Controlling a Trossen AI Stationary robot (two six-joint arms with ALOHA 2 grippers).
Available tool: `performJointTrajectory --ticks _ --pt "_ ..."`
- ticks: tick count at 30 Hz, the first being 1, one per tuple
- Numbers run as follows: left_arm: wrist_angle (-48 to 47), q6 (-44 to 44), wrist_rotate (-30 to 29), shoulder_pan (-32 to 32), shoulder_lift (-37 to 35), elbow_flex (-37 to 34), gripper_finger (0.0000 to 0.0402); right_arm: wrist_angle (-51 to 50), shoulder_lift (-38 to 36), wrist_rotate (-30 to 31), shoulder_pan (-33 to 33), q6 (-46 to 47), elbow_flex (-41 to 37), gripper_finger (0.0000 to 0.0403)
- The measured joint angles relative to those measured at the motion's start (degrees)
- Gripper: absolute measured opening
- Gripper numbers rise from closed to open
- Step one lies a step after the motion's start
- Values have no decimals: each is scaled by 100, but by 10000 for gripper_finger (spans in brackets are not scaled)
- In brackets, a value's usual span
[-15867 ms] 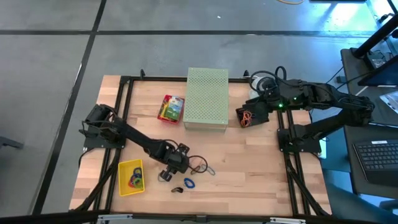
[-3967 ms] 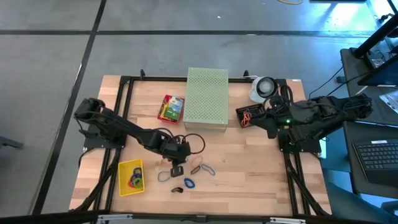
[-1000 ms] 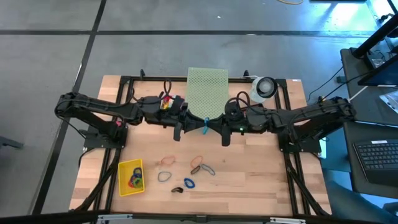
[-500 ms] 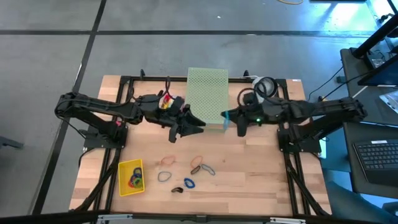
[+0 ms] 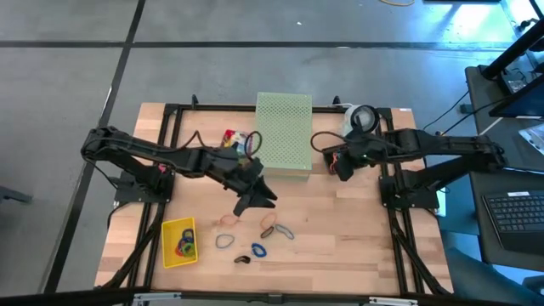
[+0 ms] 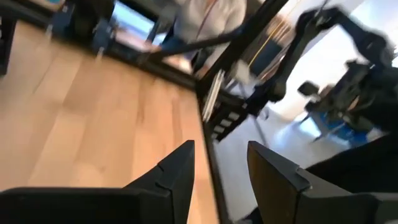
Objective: Pick & Place Office Desk Supplies
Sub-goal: Put the blue rubber band into the black bin
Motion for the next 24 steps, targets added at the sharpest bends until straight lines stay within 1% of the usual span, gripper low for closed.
performJointTrajectory --ticks 5,10,14,21,24 --pt "-178 234 -67 2 34 -2 147 128 -12 -509 -568 -249 -620 0" --pt "-311 252 -338 15 36 -2 155 735 -21 -1056 -1130 -433 -1394 0" --pt "-324 225 -370 15 38 -2 155 1047 -19 -1103 -1481 -531 -1783 0" --pt "-335 183 -377 15 38 -2 155 1559 -13 -1043 -2122 -1007 -2127 0" --pt "-333 183 -387 15 38 -2 155 1666 59 -1141 -2379 -1161 -2284 0"
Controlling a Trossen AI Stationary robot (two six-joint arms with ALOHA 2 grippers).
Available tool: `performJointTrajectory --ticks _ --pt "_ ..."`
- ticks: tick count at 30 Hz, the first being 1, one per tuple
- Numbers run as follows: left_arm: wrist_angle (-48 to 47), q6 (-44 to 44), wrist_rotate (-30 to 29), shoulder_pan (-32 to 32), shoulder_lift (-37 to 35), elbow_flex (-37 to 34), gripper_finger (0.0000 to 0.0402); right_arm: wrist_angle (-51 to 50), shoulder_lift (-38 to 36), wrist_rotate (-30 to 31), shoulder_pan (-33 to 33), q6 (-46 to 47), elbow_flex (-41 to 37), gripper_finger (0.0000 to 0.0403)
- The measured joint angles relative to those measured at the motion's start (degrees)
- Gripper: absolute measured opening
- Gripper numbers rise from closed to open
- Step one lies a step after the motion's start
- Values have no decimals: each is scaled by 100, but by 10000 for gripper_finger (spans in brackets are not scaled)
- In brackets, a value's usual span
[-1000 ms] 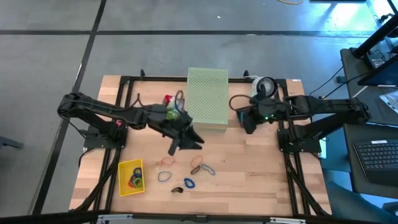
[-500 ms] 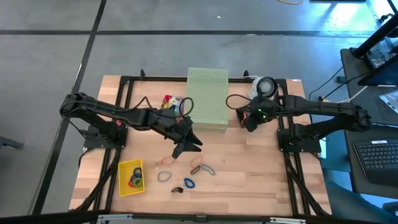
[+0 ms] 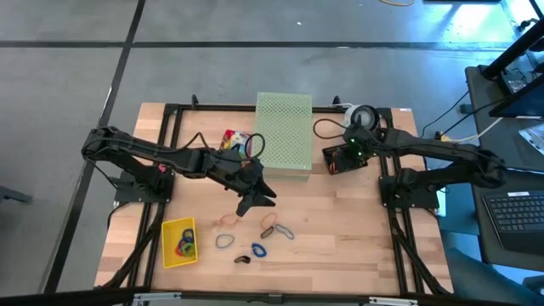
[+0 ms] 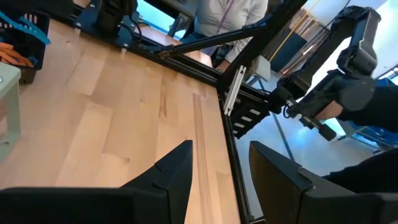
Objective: Pick & Place Office Desk Supplies
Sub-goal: Put the blue rubber band into the black bin
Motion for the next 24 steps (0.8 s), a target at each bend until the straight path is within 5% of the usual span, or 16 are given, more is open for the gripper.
performJointTrajectory --ticks 24 --pt "-9 0 -153 0 0 -2 155 1178 1031 -245 -603 -555 -184 3"
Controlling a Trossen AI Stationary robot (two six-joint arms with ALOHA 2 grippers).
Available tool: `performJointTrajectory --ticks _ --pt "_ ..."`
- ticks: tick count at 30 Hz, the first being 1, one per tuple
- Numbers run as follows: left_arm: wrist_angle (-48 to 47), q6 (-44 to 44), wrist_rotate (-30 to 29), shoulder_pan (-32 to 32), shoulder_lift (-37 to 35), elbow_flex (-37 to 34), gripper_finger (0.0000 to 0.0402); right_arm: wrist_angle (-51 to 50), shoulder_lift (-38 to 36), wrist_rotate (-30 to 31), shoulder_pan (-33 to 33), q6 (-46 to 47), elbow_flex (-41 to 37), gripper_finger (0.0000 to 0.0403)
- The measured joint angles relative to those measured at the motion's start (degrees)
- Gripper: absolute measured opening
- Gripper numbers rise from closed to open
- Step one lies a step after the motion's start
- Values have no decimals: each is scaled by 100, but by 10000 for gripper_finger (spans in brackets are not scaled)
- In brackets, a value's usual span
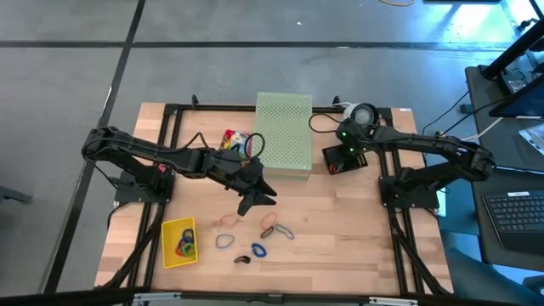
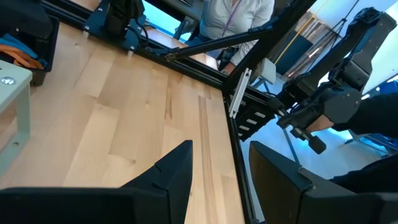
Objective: Pick & Place Office Desk Supplies
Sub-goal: Put the blue rubber band into the black bin
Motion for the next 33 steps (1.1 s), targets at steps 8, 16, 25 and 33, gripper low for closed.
performJointTrajectory --ticks 8,16,25,33 --pt "-11 0 0 0 0 0 155 -4 13 -65 -1 8 0 20" --pt "-24 4 2 0 0 0 155 -11 13 -350 4 25 0 76" --pt "-24 2 4 0 0 0 155 -88 9 -449 4 167 2 174" --pt "-26 6 7 0 0 0 155 -1125 -31 -50 4 -4 352 186"
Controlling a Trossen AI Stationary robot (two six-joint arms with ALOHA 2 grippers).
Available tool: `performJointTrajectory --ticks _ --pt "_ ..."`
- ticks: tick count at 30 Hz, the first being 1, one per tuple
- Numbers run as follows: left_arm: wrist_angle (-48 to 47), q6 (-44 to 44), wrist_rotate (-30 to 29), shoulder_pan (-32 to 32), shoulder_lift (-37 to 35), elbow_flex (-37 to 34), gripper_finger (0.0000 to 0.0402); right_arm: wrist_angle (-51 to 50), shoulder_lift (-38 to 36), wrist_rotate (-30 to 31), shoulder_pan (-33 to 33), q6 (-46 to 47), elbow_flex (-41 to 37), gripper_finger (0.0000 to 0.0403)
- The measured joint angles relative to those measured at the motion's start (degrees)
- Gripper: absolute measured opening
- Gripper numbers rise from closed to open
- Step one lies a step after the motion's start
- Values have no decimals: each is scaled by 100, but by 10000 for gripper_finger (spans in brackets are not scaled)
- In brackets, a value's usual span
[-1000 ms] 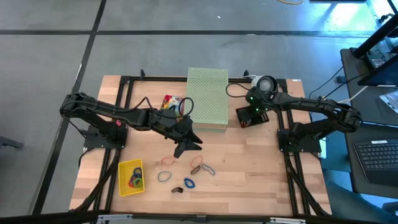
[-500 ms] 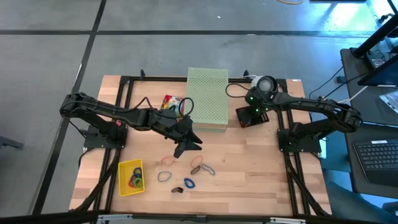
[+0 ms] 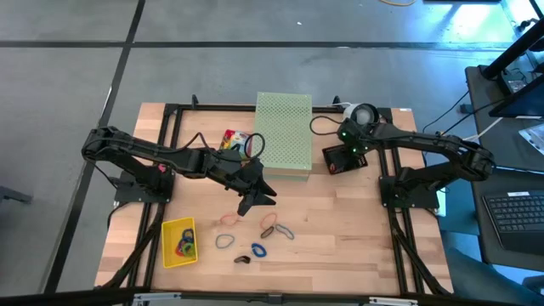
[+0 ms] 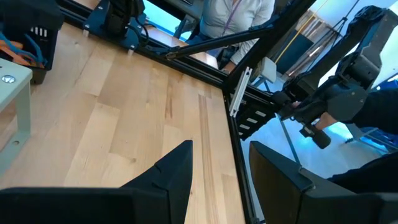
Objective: Pick & Place Office Desk Supplies
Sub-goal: Put the blue rubber band into the black bin, then put the black rubber band into the black bin
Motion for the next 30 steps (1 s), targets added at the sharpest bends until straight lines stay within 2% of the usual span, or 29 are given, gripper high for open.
performJointTrajectory --ticks 13,17,26,30 --pt "-48 -1 17 2 0 0 155 -776 -163 -115 0 -269 485 148" --pt "-242 28 205 -29 8 0 155 -816 -269 -613 19 -242 485 142" --pt "-1320 550 331 -247 360 -7 155 -827 -1462 -1463 507 601 493 132" --pt "-1372 585 382 -282 687 -7 155 -833 -1921 -1485 963 1068 864 127"
